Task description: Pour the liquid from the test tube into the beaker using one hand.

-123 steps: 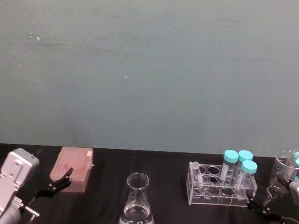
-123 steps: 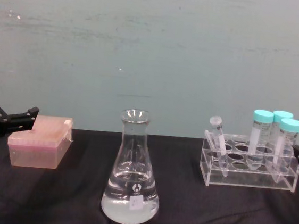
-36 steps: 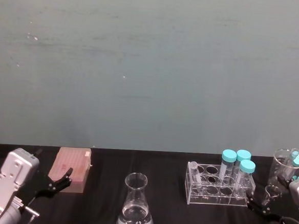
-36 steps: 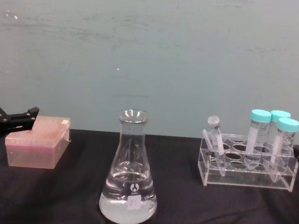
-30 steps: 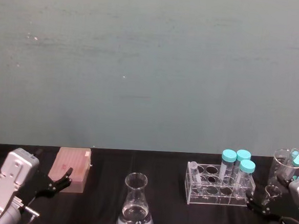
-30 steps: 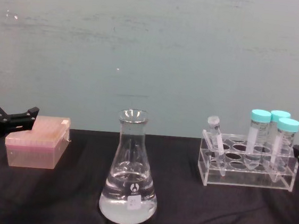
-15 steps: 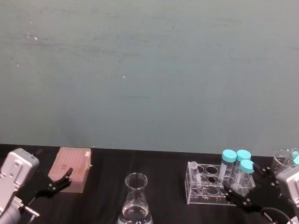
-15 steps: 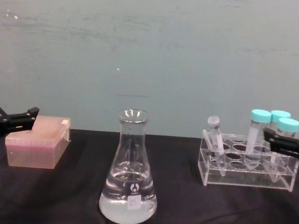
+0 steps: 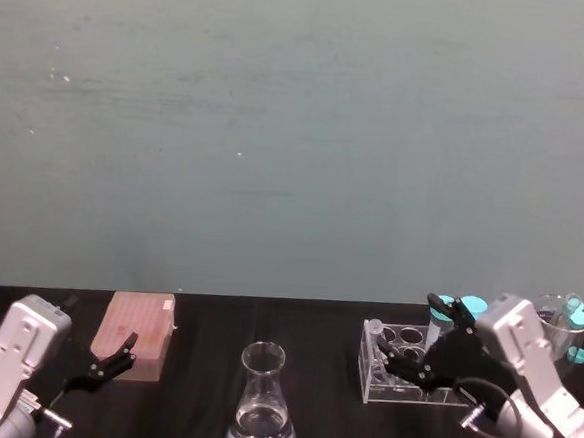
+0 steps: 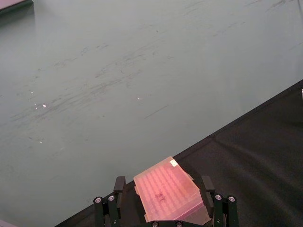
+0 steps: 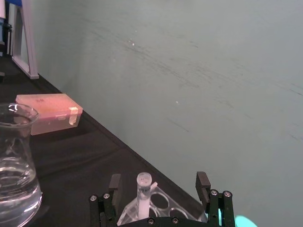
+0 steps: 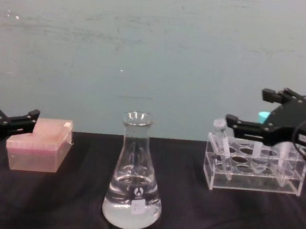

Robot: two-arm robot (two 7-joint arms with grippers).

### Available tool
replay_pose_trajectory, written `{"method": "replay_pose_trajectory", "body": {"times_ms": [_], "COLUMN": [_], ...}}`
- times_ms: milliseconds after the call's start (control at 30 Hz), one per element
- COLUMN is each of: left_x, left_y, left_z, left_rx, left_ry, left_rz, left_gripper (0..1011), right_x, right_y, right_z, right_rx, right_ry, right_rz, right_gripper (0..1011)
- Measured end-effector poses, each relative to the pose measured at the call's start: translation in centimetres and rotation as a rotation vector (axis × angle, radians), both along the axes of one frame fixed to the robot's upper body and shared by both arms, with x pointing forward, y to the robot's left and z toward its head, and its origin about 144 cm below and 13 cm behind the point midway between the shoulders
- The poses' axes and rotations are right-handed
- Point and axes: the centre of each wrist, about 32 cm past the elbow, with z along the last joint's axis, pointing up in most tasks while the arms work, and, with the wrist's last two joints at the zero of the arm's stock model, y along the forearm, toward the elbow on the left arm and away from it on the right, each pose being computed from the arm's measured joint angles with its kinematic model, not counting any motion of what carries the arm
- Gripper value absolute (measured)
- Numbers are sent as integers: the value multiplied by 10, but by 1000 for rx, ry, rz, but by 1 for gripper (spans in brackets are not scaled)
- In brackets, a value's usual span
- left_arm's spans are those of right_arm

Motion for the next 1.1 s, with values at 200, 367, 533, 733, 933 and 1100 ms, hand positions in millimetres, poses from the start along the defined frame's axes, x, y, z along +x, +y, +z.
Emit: {"method": "replay_pose_trajectory", "body": {"times_ms": [200,367,533,733,933,1100], "left_x": [0,0,0,0,0,0], "left_y": [0,0,0,0,0,0], "left_z": [0,0,0,0,0,0], "left_rx": [0,0,0,0,0,0], "left_ry": [0,0,0,0,0,0], "left_rz": [0,0,0,0,0,0], "left_gripper": [1000,1000,1000,1000,1000,1000], "right_x": [18,28,36,43,46,48], "right_y": [11,18,26,32,34,35], "right_z": [0,-4,-9,-14,-18,-21], "right_rx": [-30,-49,-72,-104,-133,-151], "right_ry": [8,24,47,66,70,66], "right_rz": [5,10,17,12,7,-3], "right_gripper": [1003,1003,1003,1003,1003,1003]}}
